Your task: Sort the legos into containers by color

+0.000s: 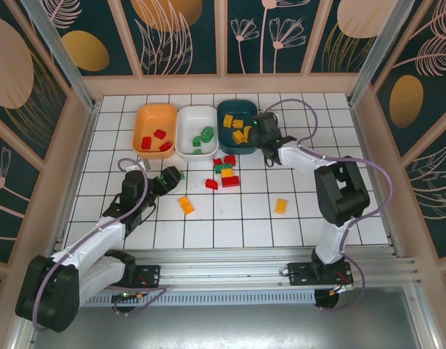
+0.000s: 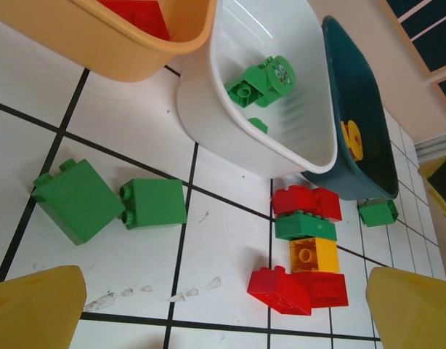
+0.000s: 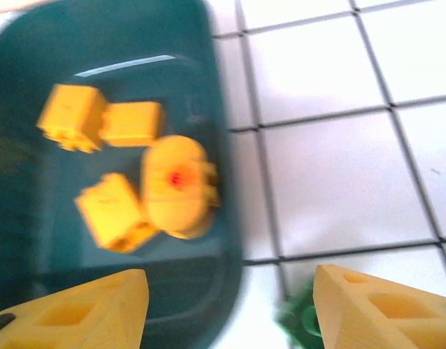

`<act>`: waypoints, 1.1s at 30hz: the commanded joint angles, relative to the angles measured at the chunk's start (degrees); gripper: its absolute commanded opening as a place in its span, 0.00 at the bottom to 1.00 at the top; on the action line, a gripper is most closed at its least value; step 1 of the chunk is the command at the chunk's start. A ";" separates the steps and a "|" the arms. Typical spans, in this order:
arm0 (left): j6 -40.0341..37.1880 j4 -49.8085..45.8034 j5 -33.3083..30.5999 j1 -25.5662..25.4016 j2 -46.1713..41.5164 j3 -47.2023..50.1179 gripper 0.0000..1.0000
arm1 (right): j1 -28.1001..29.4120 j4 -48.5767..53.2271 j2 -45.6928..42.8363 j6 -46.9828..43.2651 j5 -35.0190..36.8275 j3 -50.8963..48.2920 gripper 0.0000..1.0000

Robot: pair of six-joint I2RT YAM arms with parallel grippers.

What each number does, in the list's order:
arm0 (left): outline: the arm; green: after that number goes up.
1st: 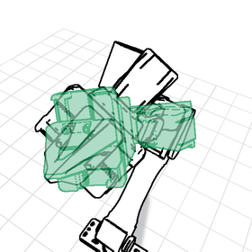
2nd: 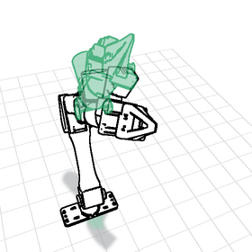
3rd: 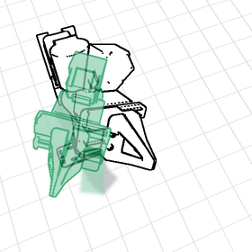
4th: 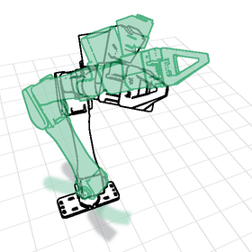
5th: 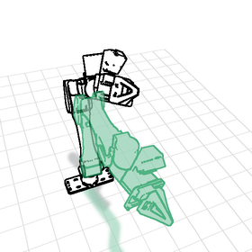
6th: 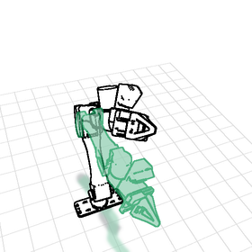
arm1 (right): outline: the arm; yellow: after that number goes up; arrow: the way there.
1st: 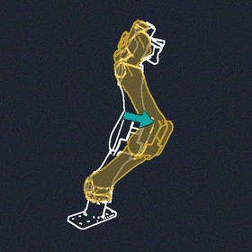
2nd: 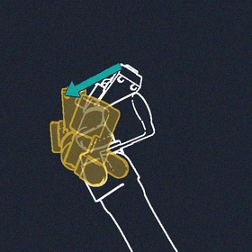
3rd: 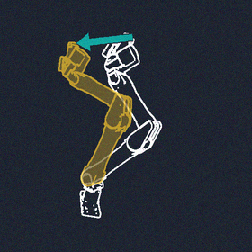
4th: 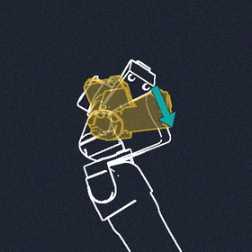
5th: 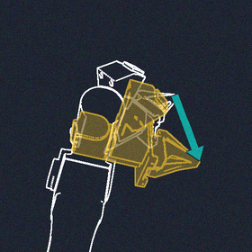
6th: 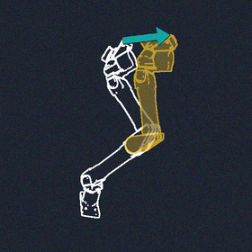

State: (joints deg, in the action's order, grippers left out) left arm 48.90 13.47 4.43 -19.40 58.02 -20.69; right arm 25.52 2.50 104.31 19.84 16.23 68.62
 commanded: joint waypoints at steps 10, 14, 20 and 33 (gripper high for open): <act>0.04 1.44 0.85 0.28 3.06 -0.76 0.99 | -5.12 -0.64 0.00 -3.27 -6.07 -7.87 0.66; 0.14 1.48 0.94 0.32 3.78 -1.01 0.99 | -5.50 -1.23 2.09 -4.01 -7.01 -7.07 0.66; 0.23 0.82 1.83 0.33 5.22 -2.24 0.98 | -8.08 -2.80 4.79 -3.50 -7.58 -5.59 0.64; -0.14 -0.79 1.36 0.33 5.39 -4.00 0.98 | -10.32 -2.21 9.88 -6.09 -6.71 1.03 0.58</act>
State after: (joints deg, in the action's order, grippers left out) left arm 49.15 13.30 5.54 -19.40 63.18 -22.94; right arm 15.44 1.41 112.53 15.62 8.91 66.81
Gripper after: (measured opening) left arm 0.985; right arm 0.590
